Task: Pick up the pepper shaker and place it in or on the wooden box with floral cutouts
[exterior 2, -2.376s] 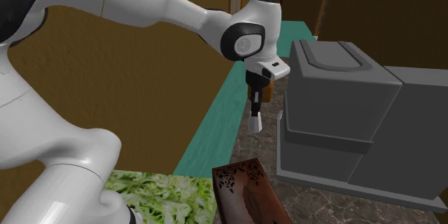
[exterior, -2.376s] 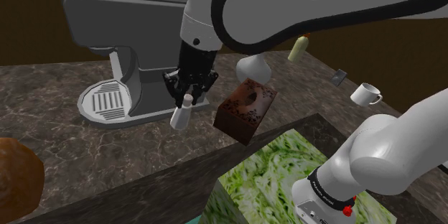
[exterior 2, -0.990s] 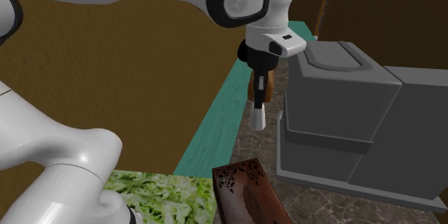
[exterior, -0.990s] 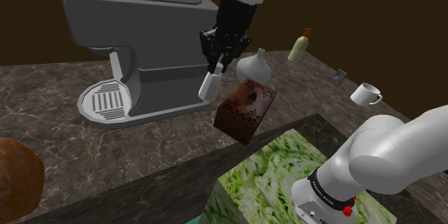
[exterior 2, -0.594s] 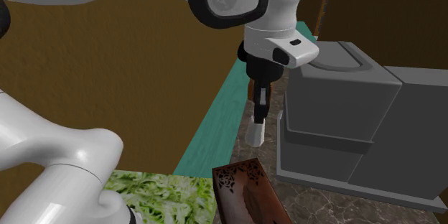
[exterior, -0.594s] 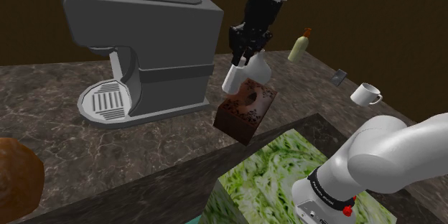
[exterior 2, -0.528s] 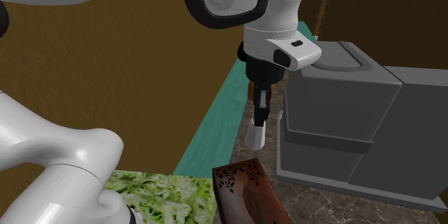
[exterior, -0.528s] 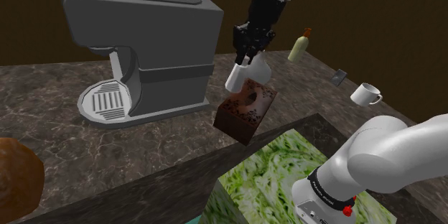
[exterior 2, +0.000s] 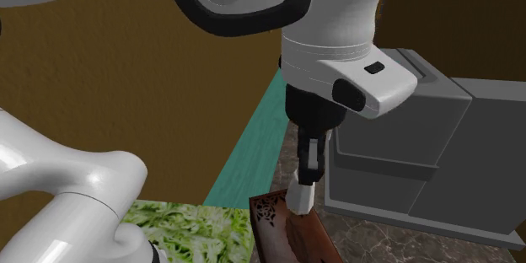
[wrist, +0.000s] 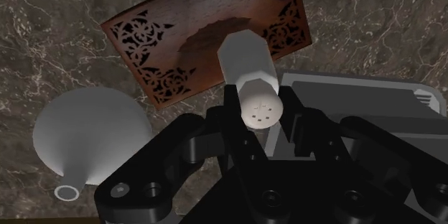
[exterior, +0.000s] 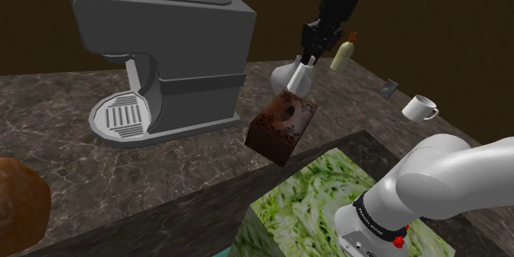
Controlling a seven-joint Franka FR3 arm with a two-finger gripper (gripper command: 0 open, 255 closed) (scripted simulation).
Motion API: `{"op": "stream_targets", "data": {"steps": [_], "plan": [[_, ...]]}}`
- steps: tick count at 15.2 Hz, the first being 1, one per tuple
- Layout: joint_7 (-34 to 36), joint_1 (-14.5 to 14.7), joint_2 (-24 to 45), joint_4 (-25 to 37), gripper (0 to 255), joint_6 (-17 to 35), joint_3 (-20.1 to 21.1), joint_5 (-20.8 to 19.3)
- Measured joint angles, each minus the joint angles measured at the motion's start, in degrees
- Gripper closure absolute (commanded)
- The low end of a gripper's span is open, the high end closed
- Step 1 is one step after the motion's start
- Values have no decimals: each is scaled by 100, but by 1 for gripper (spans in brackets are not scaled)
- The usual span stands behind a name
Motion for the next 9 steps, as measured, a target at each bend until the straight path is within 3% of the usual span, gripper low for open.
{"op": "stream_targets", "data": {"steps": [9], "plan": [[-184,-39,-83,-621,255,516,-90,-32]]}}
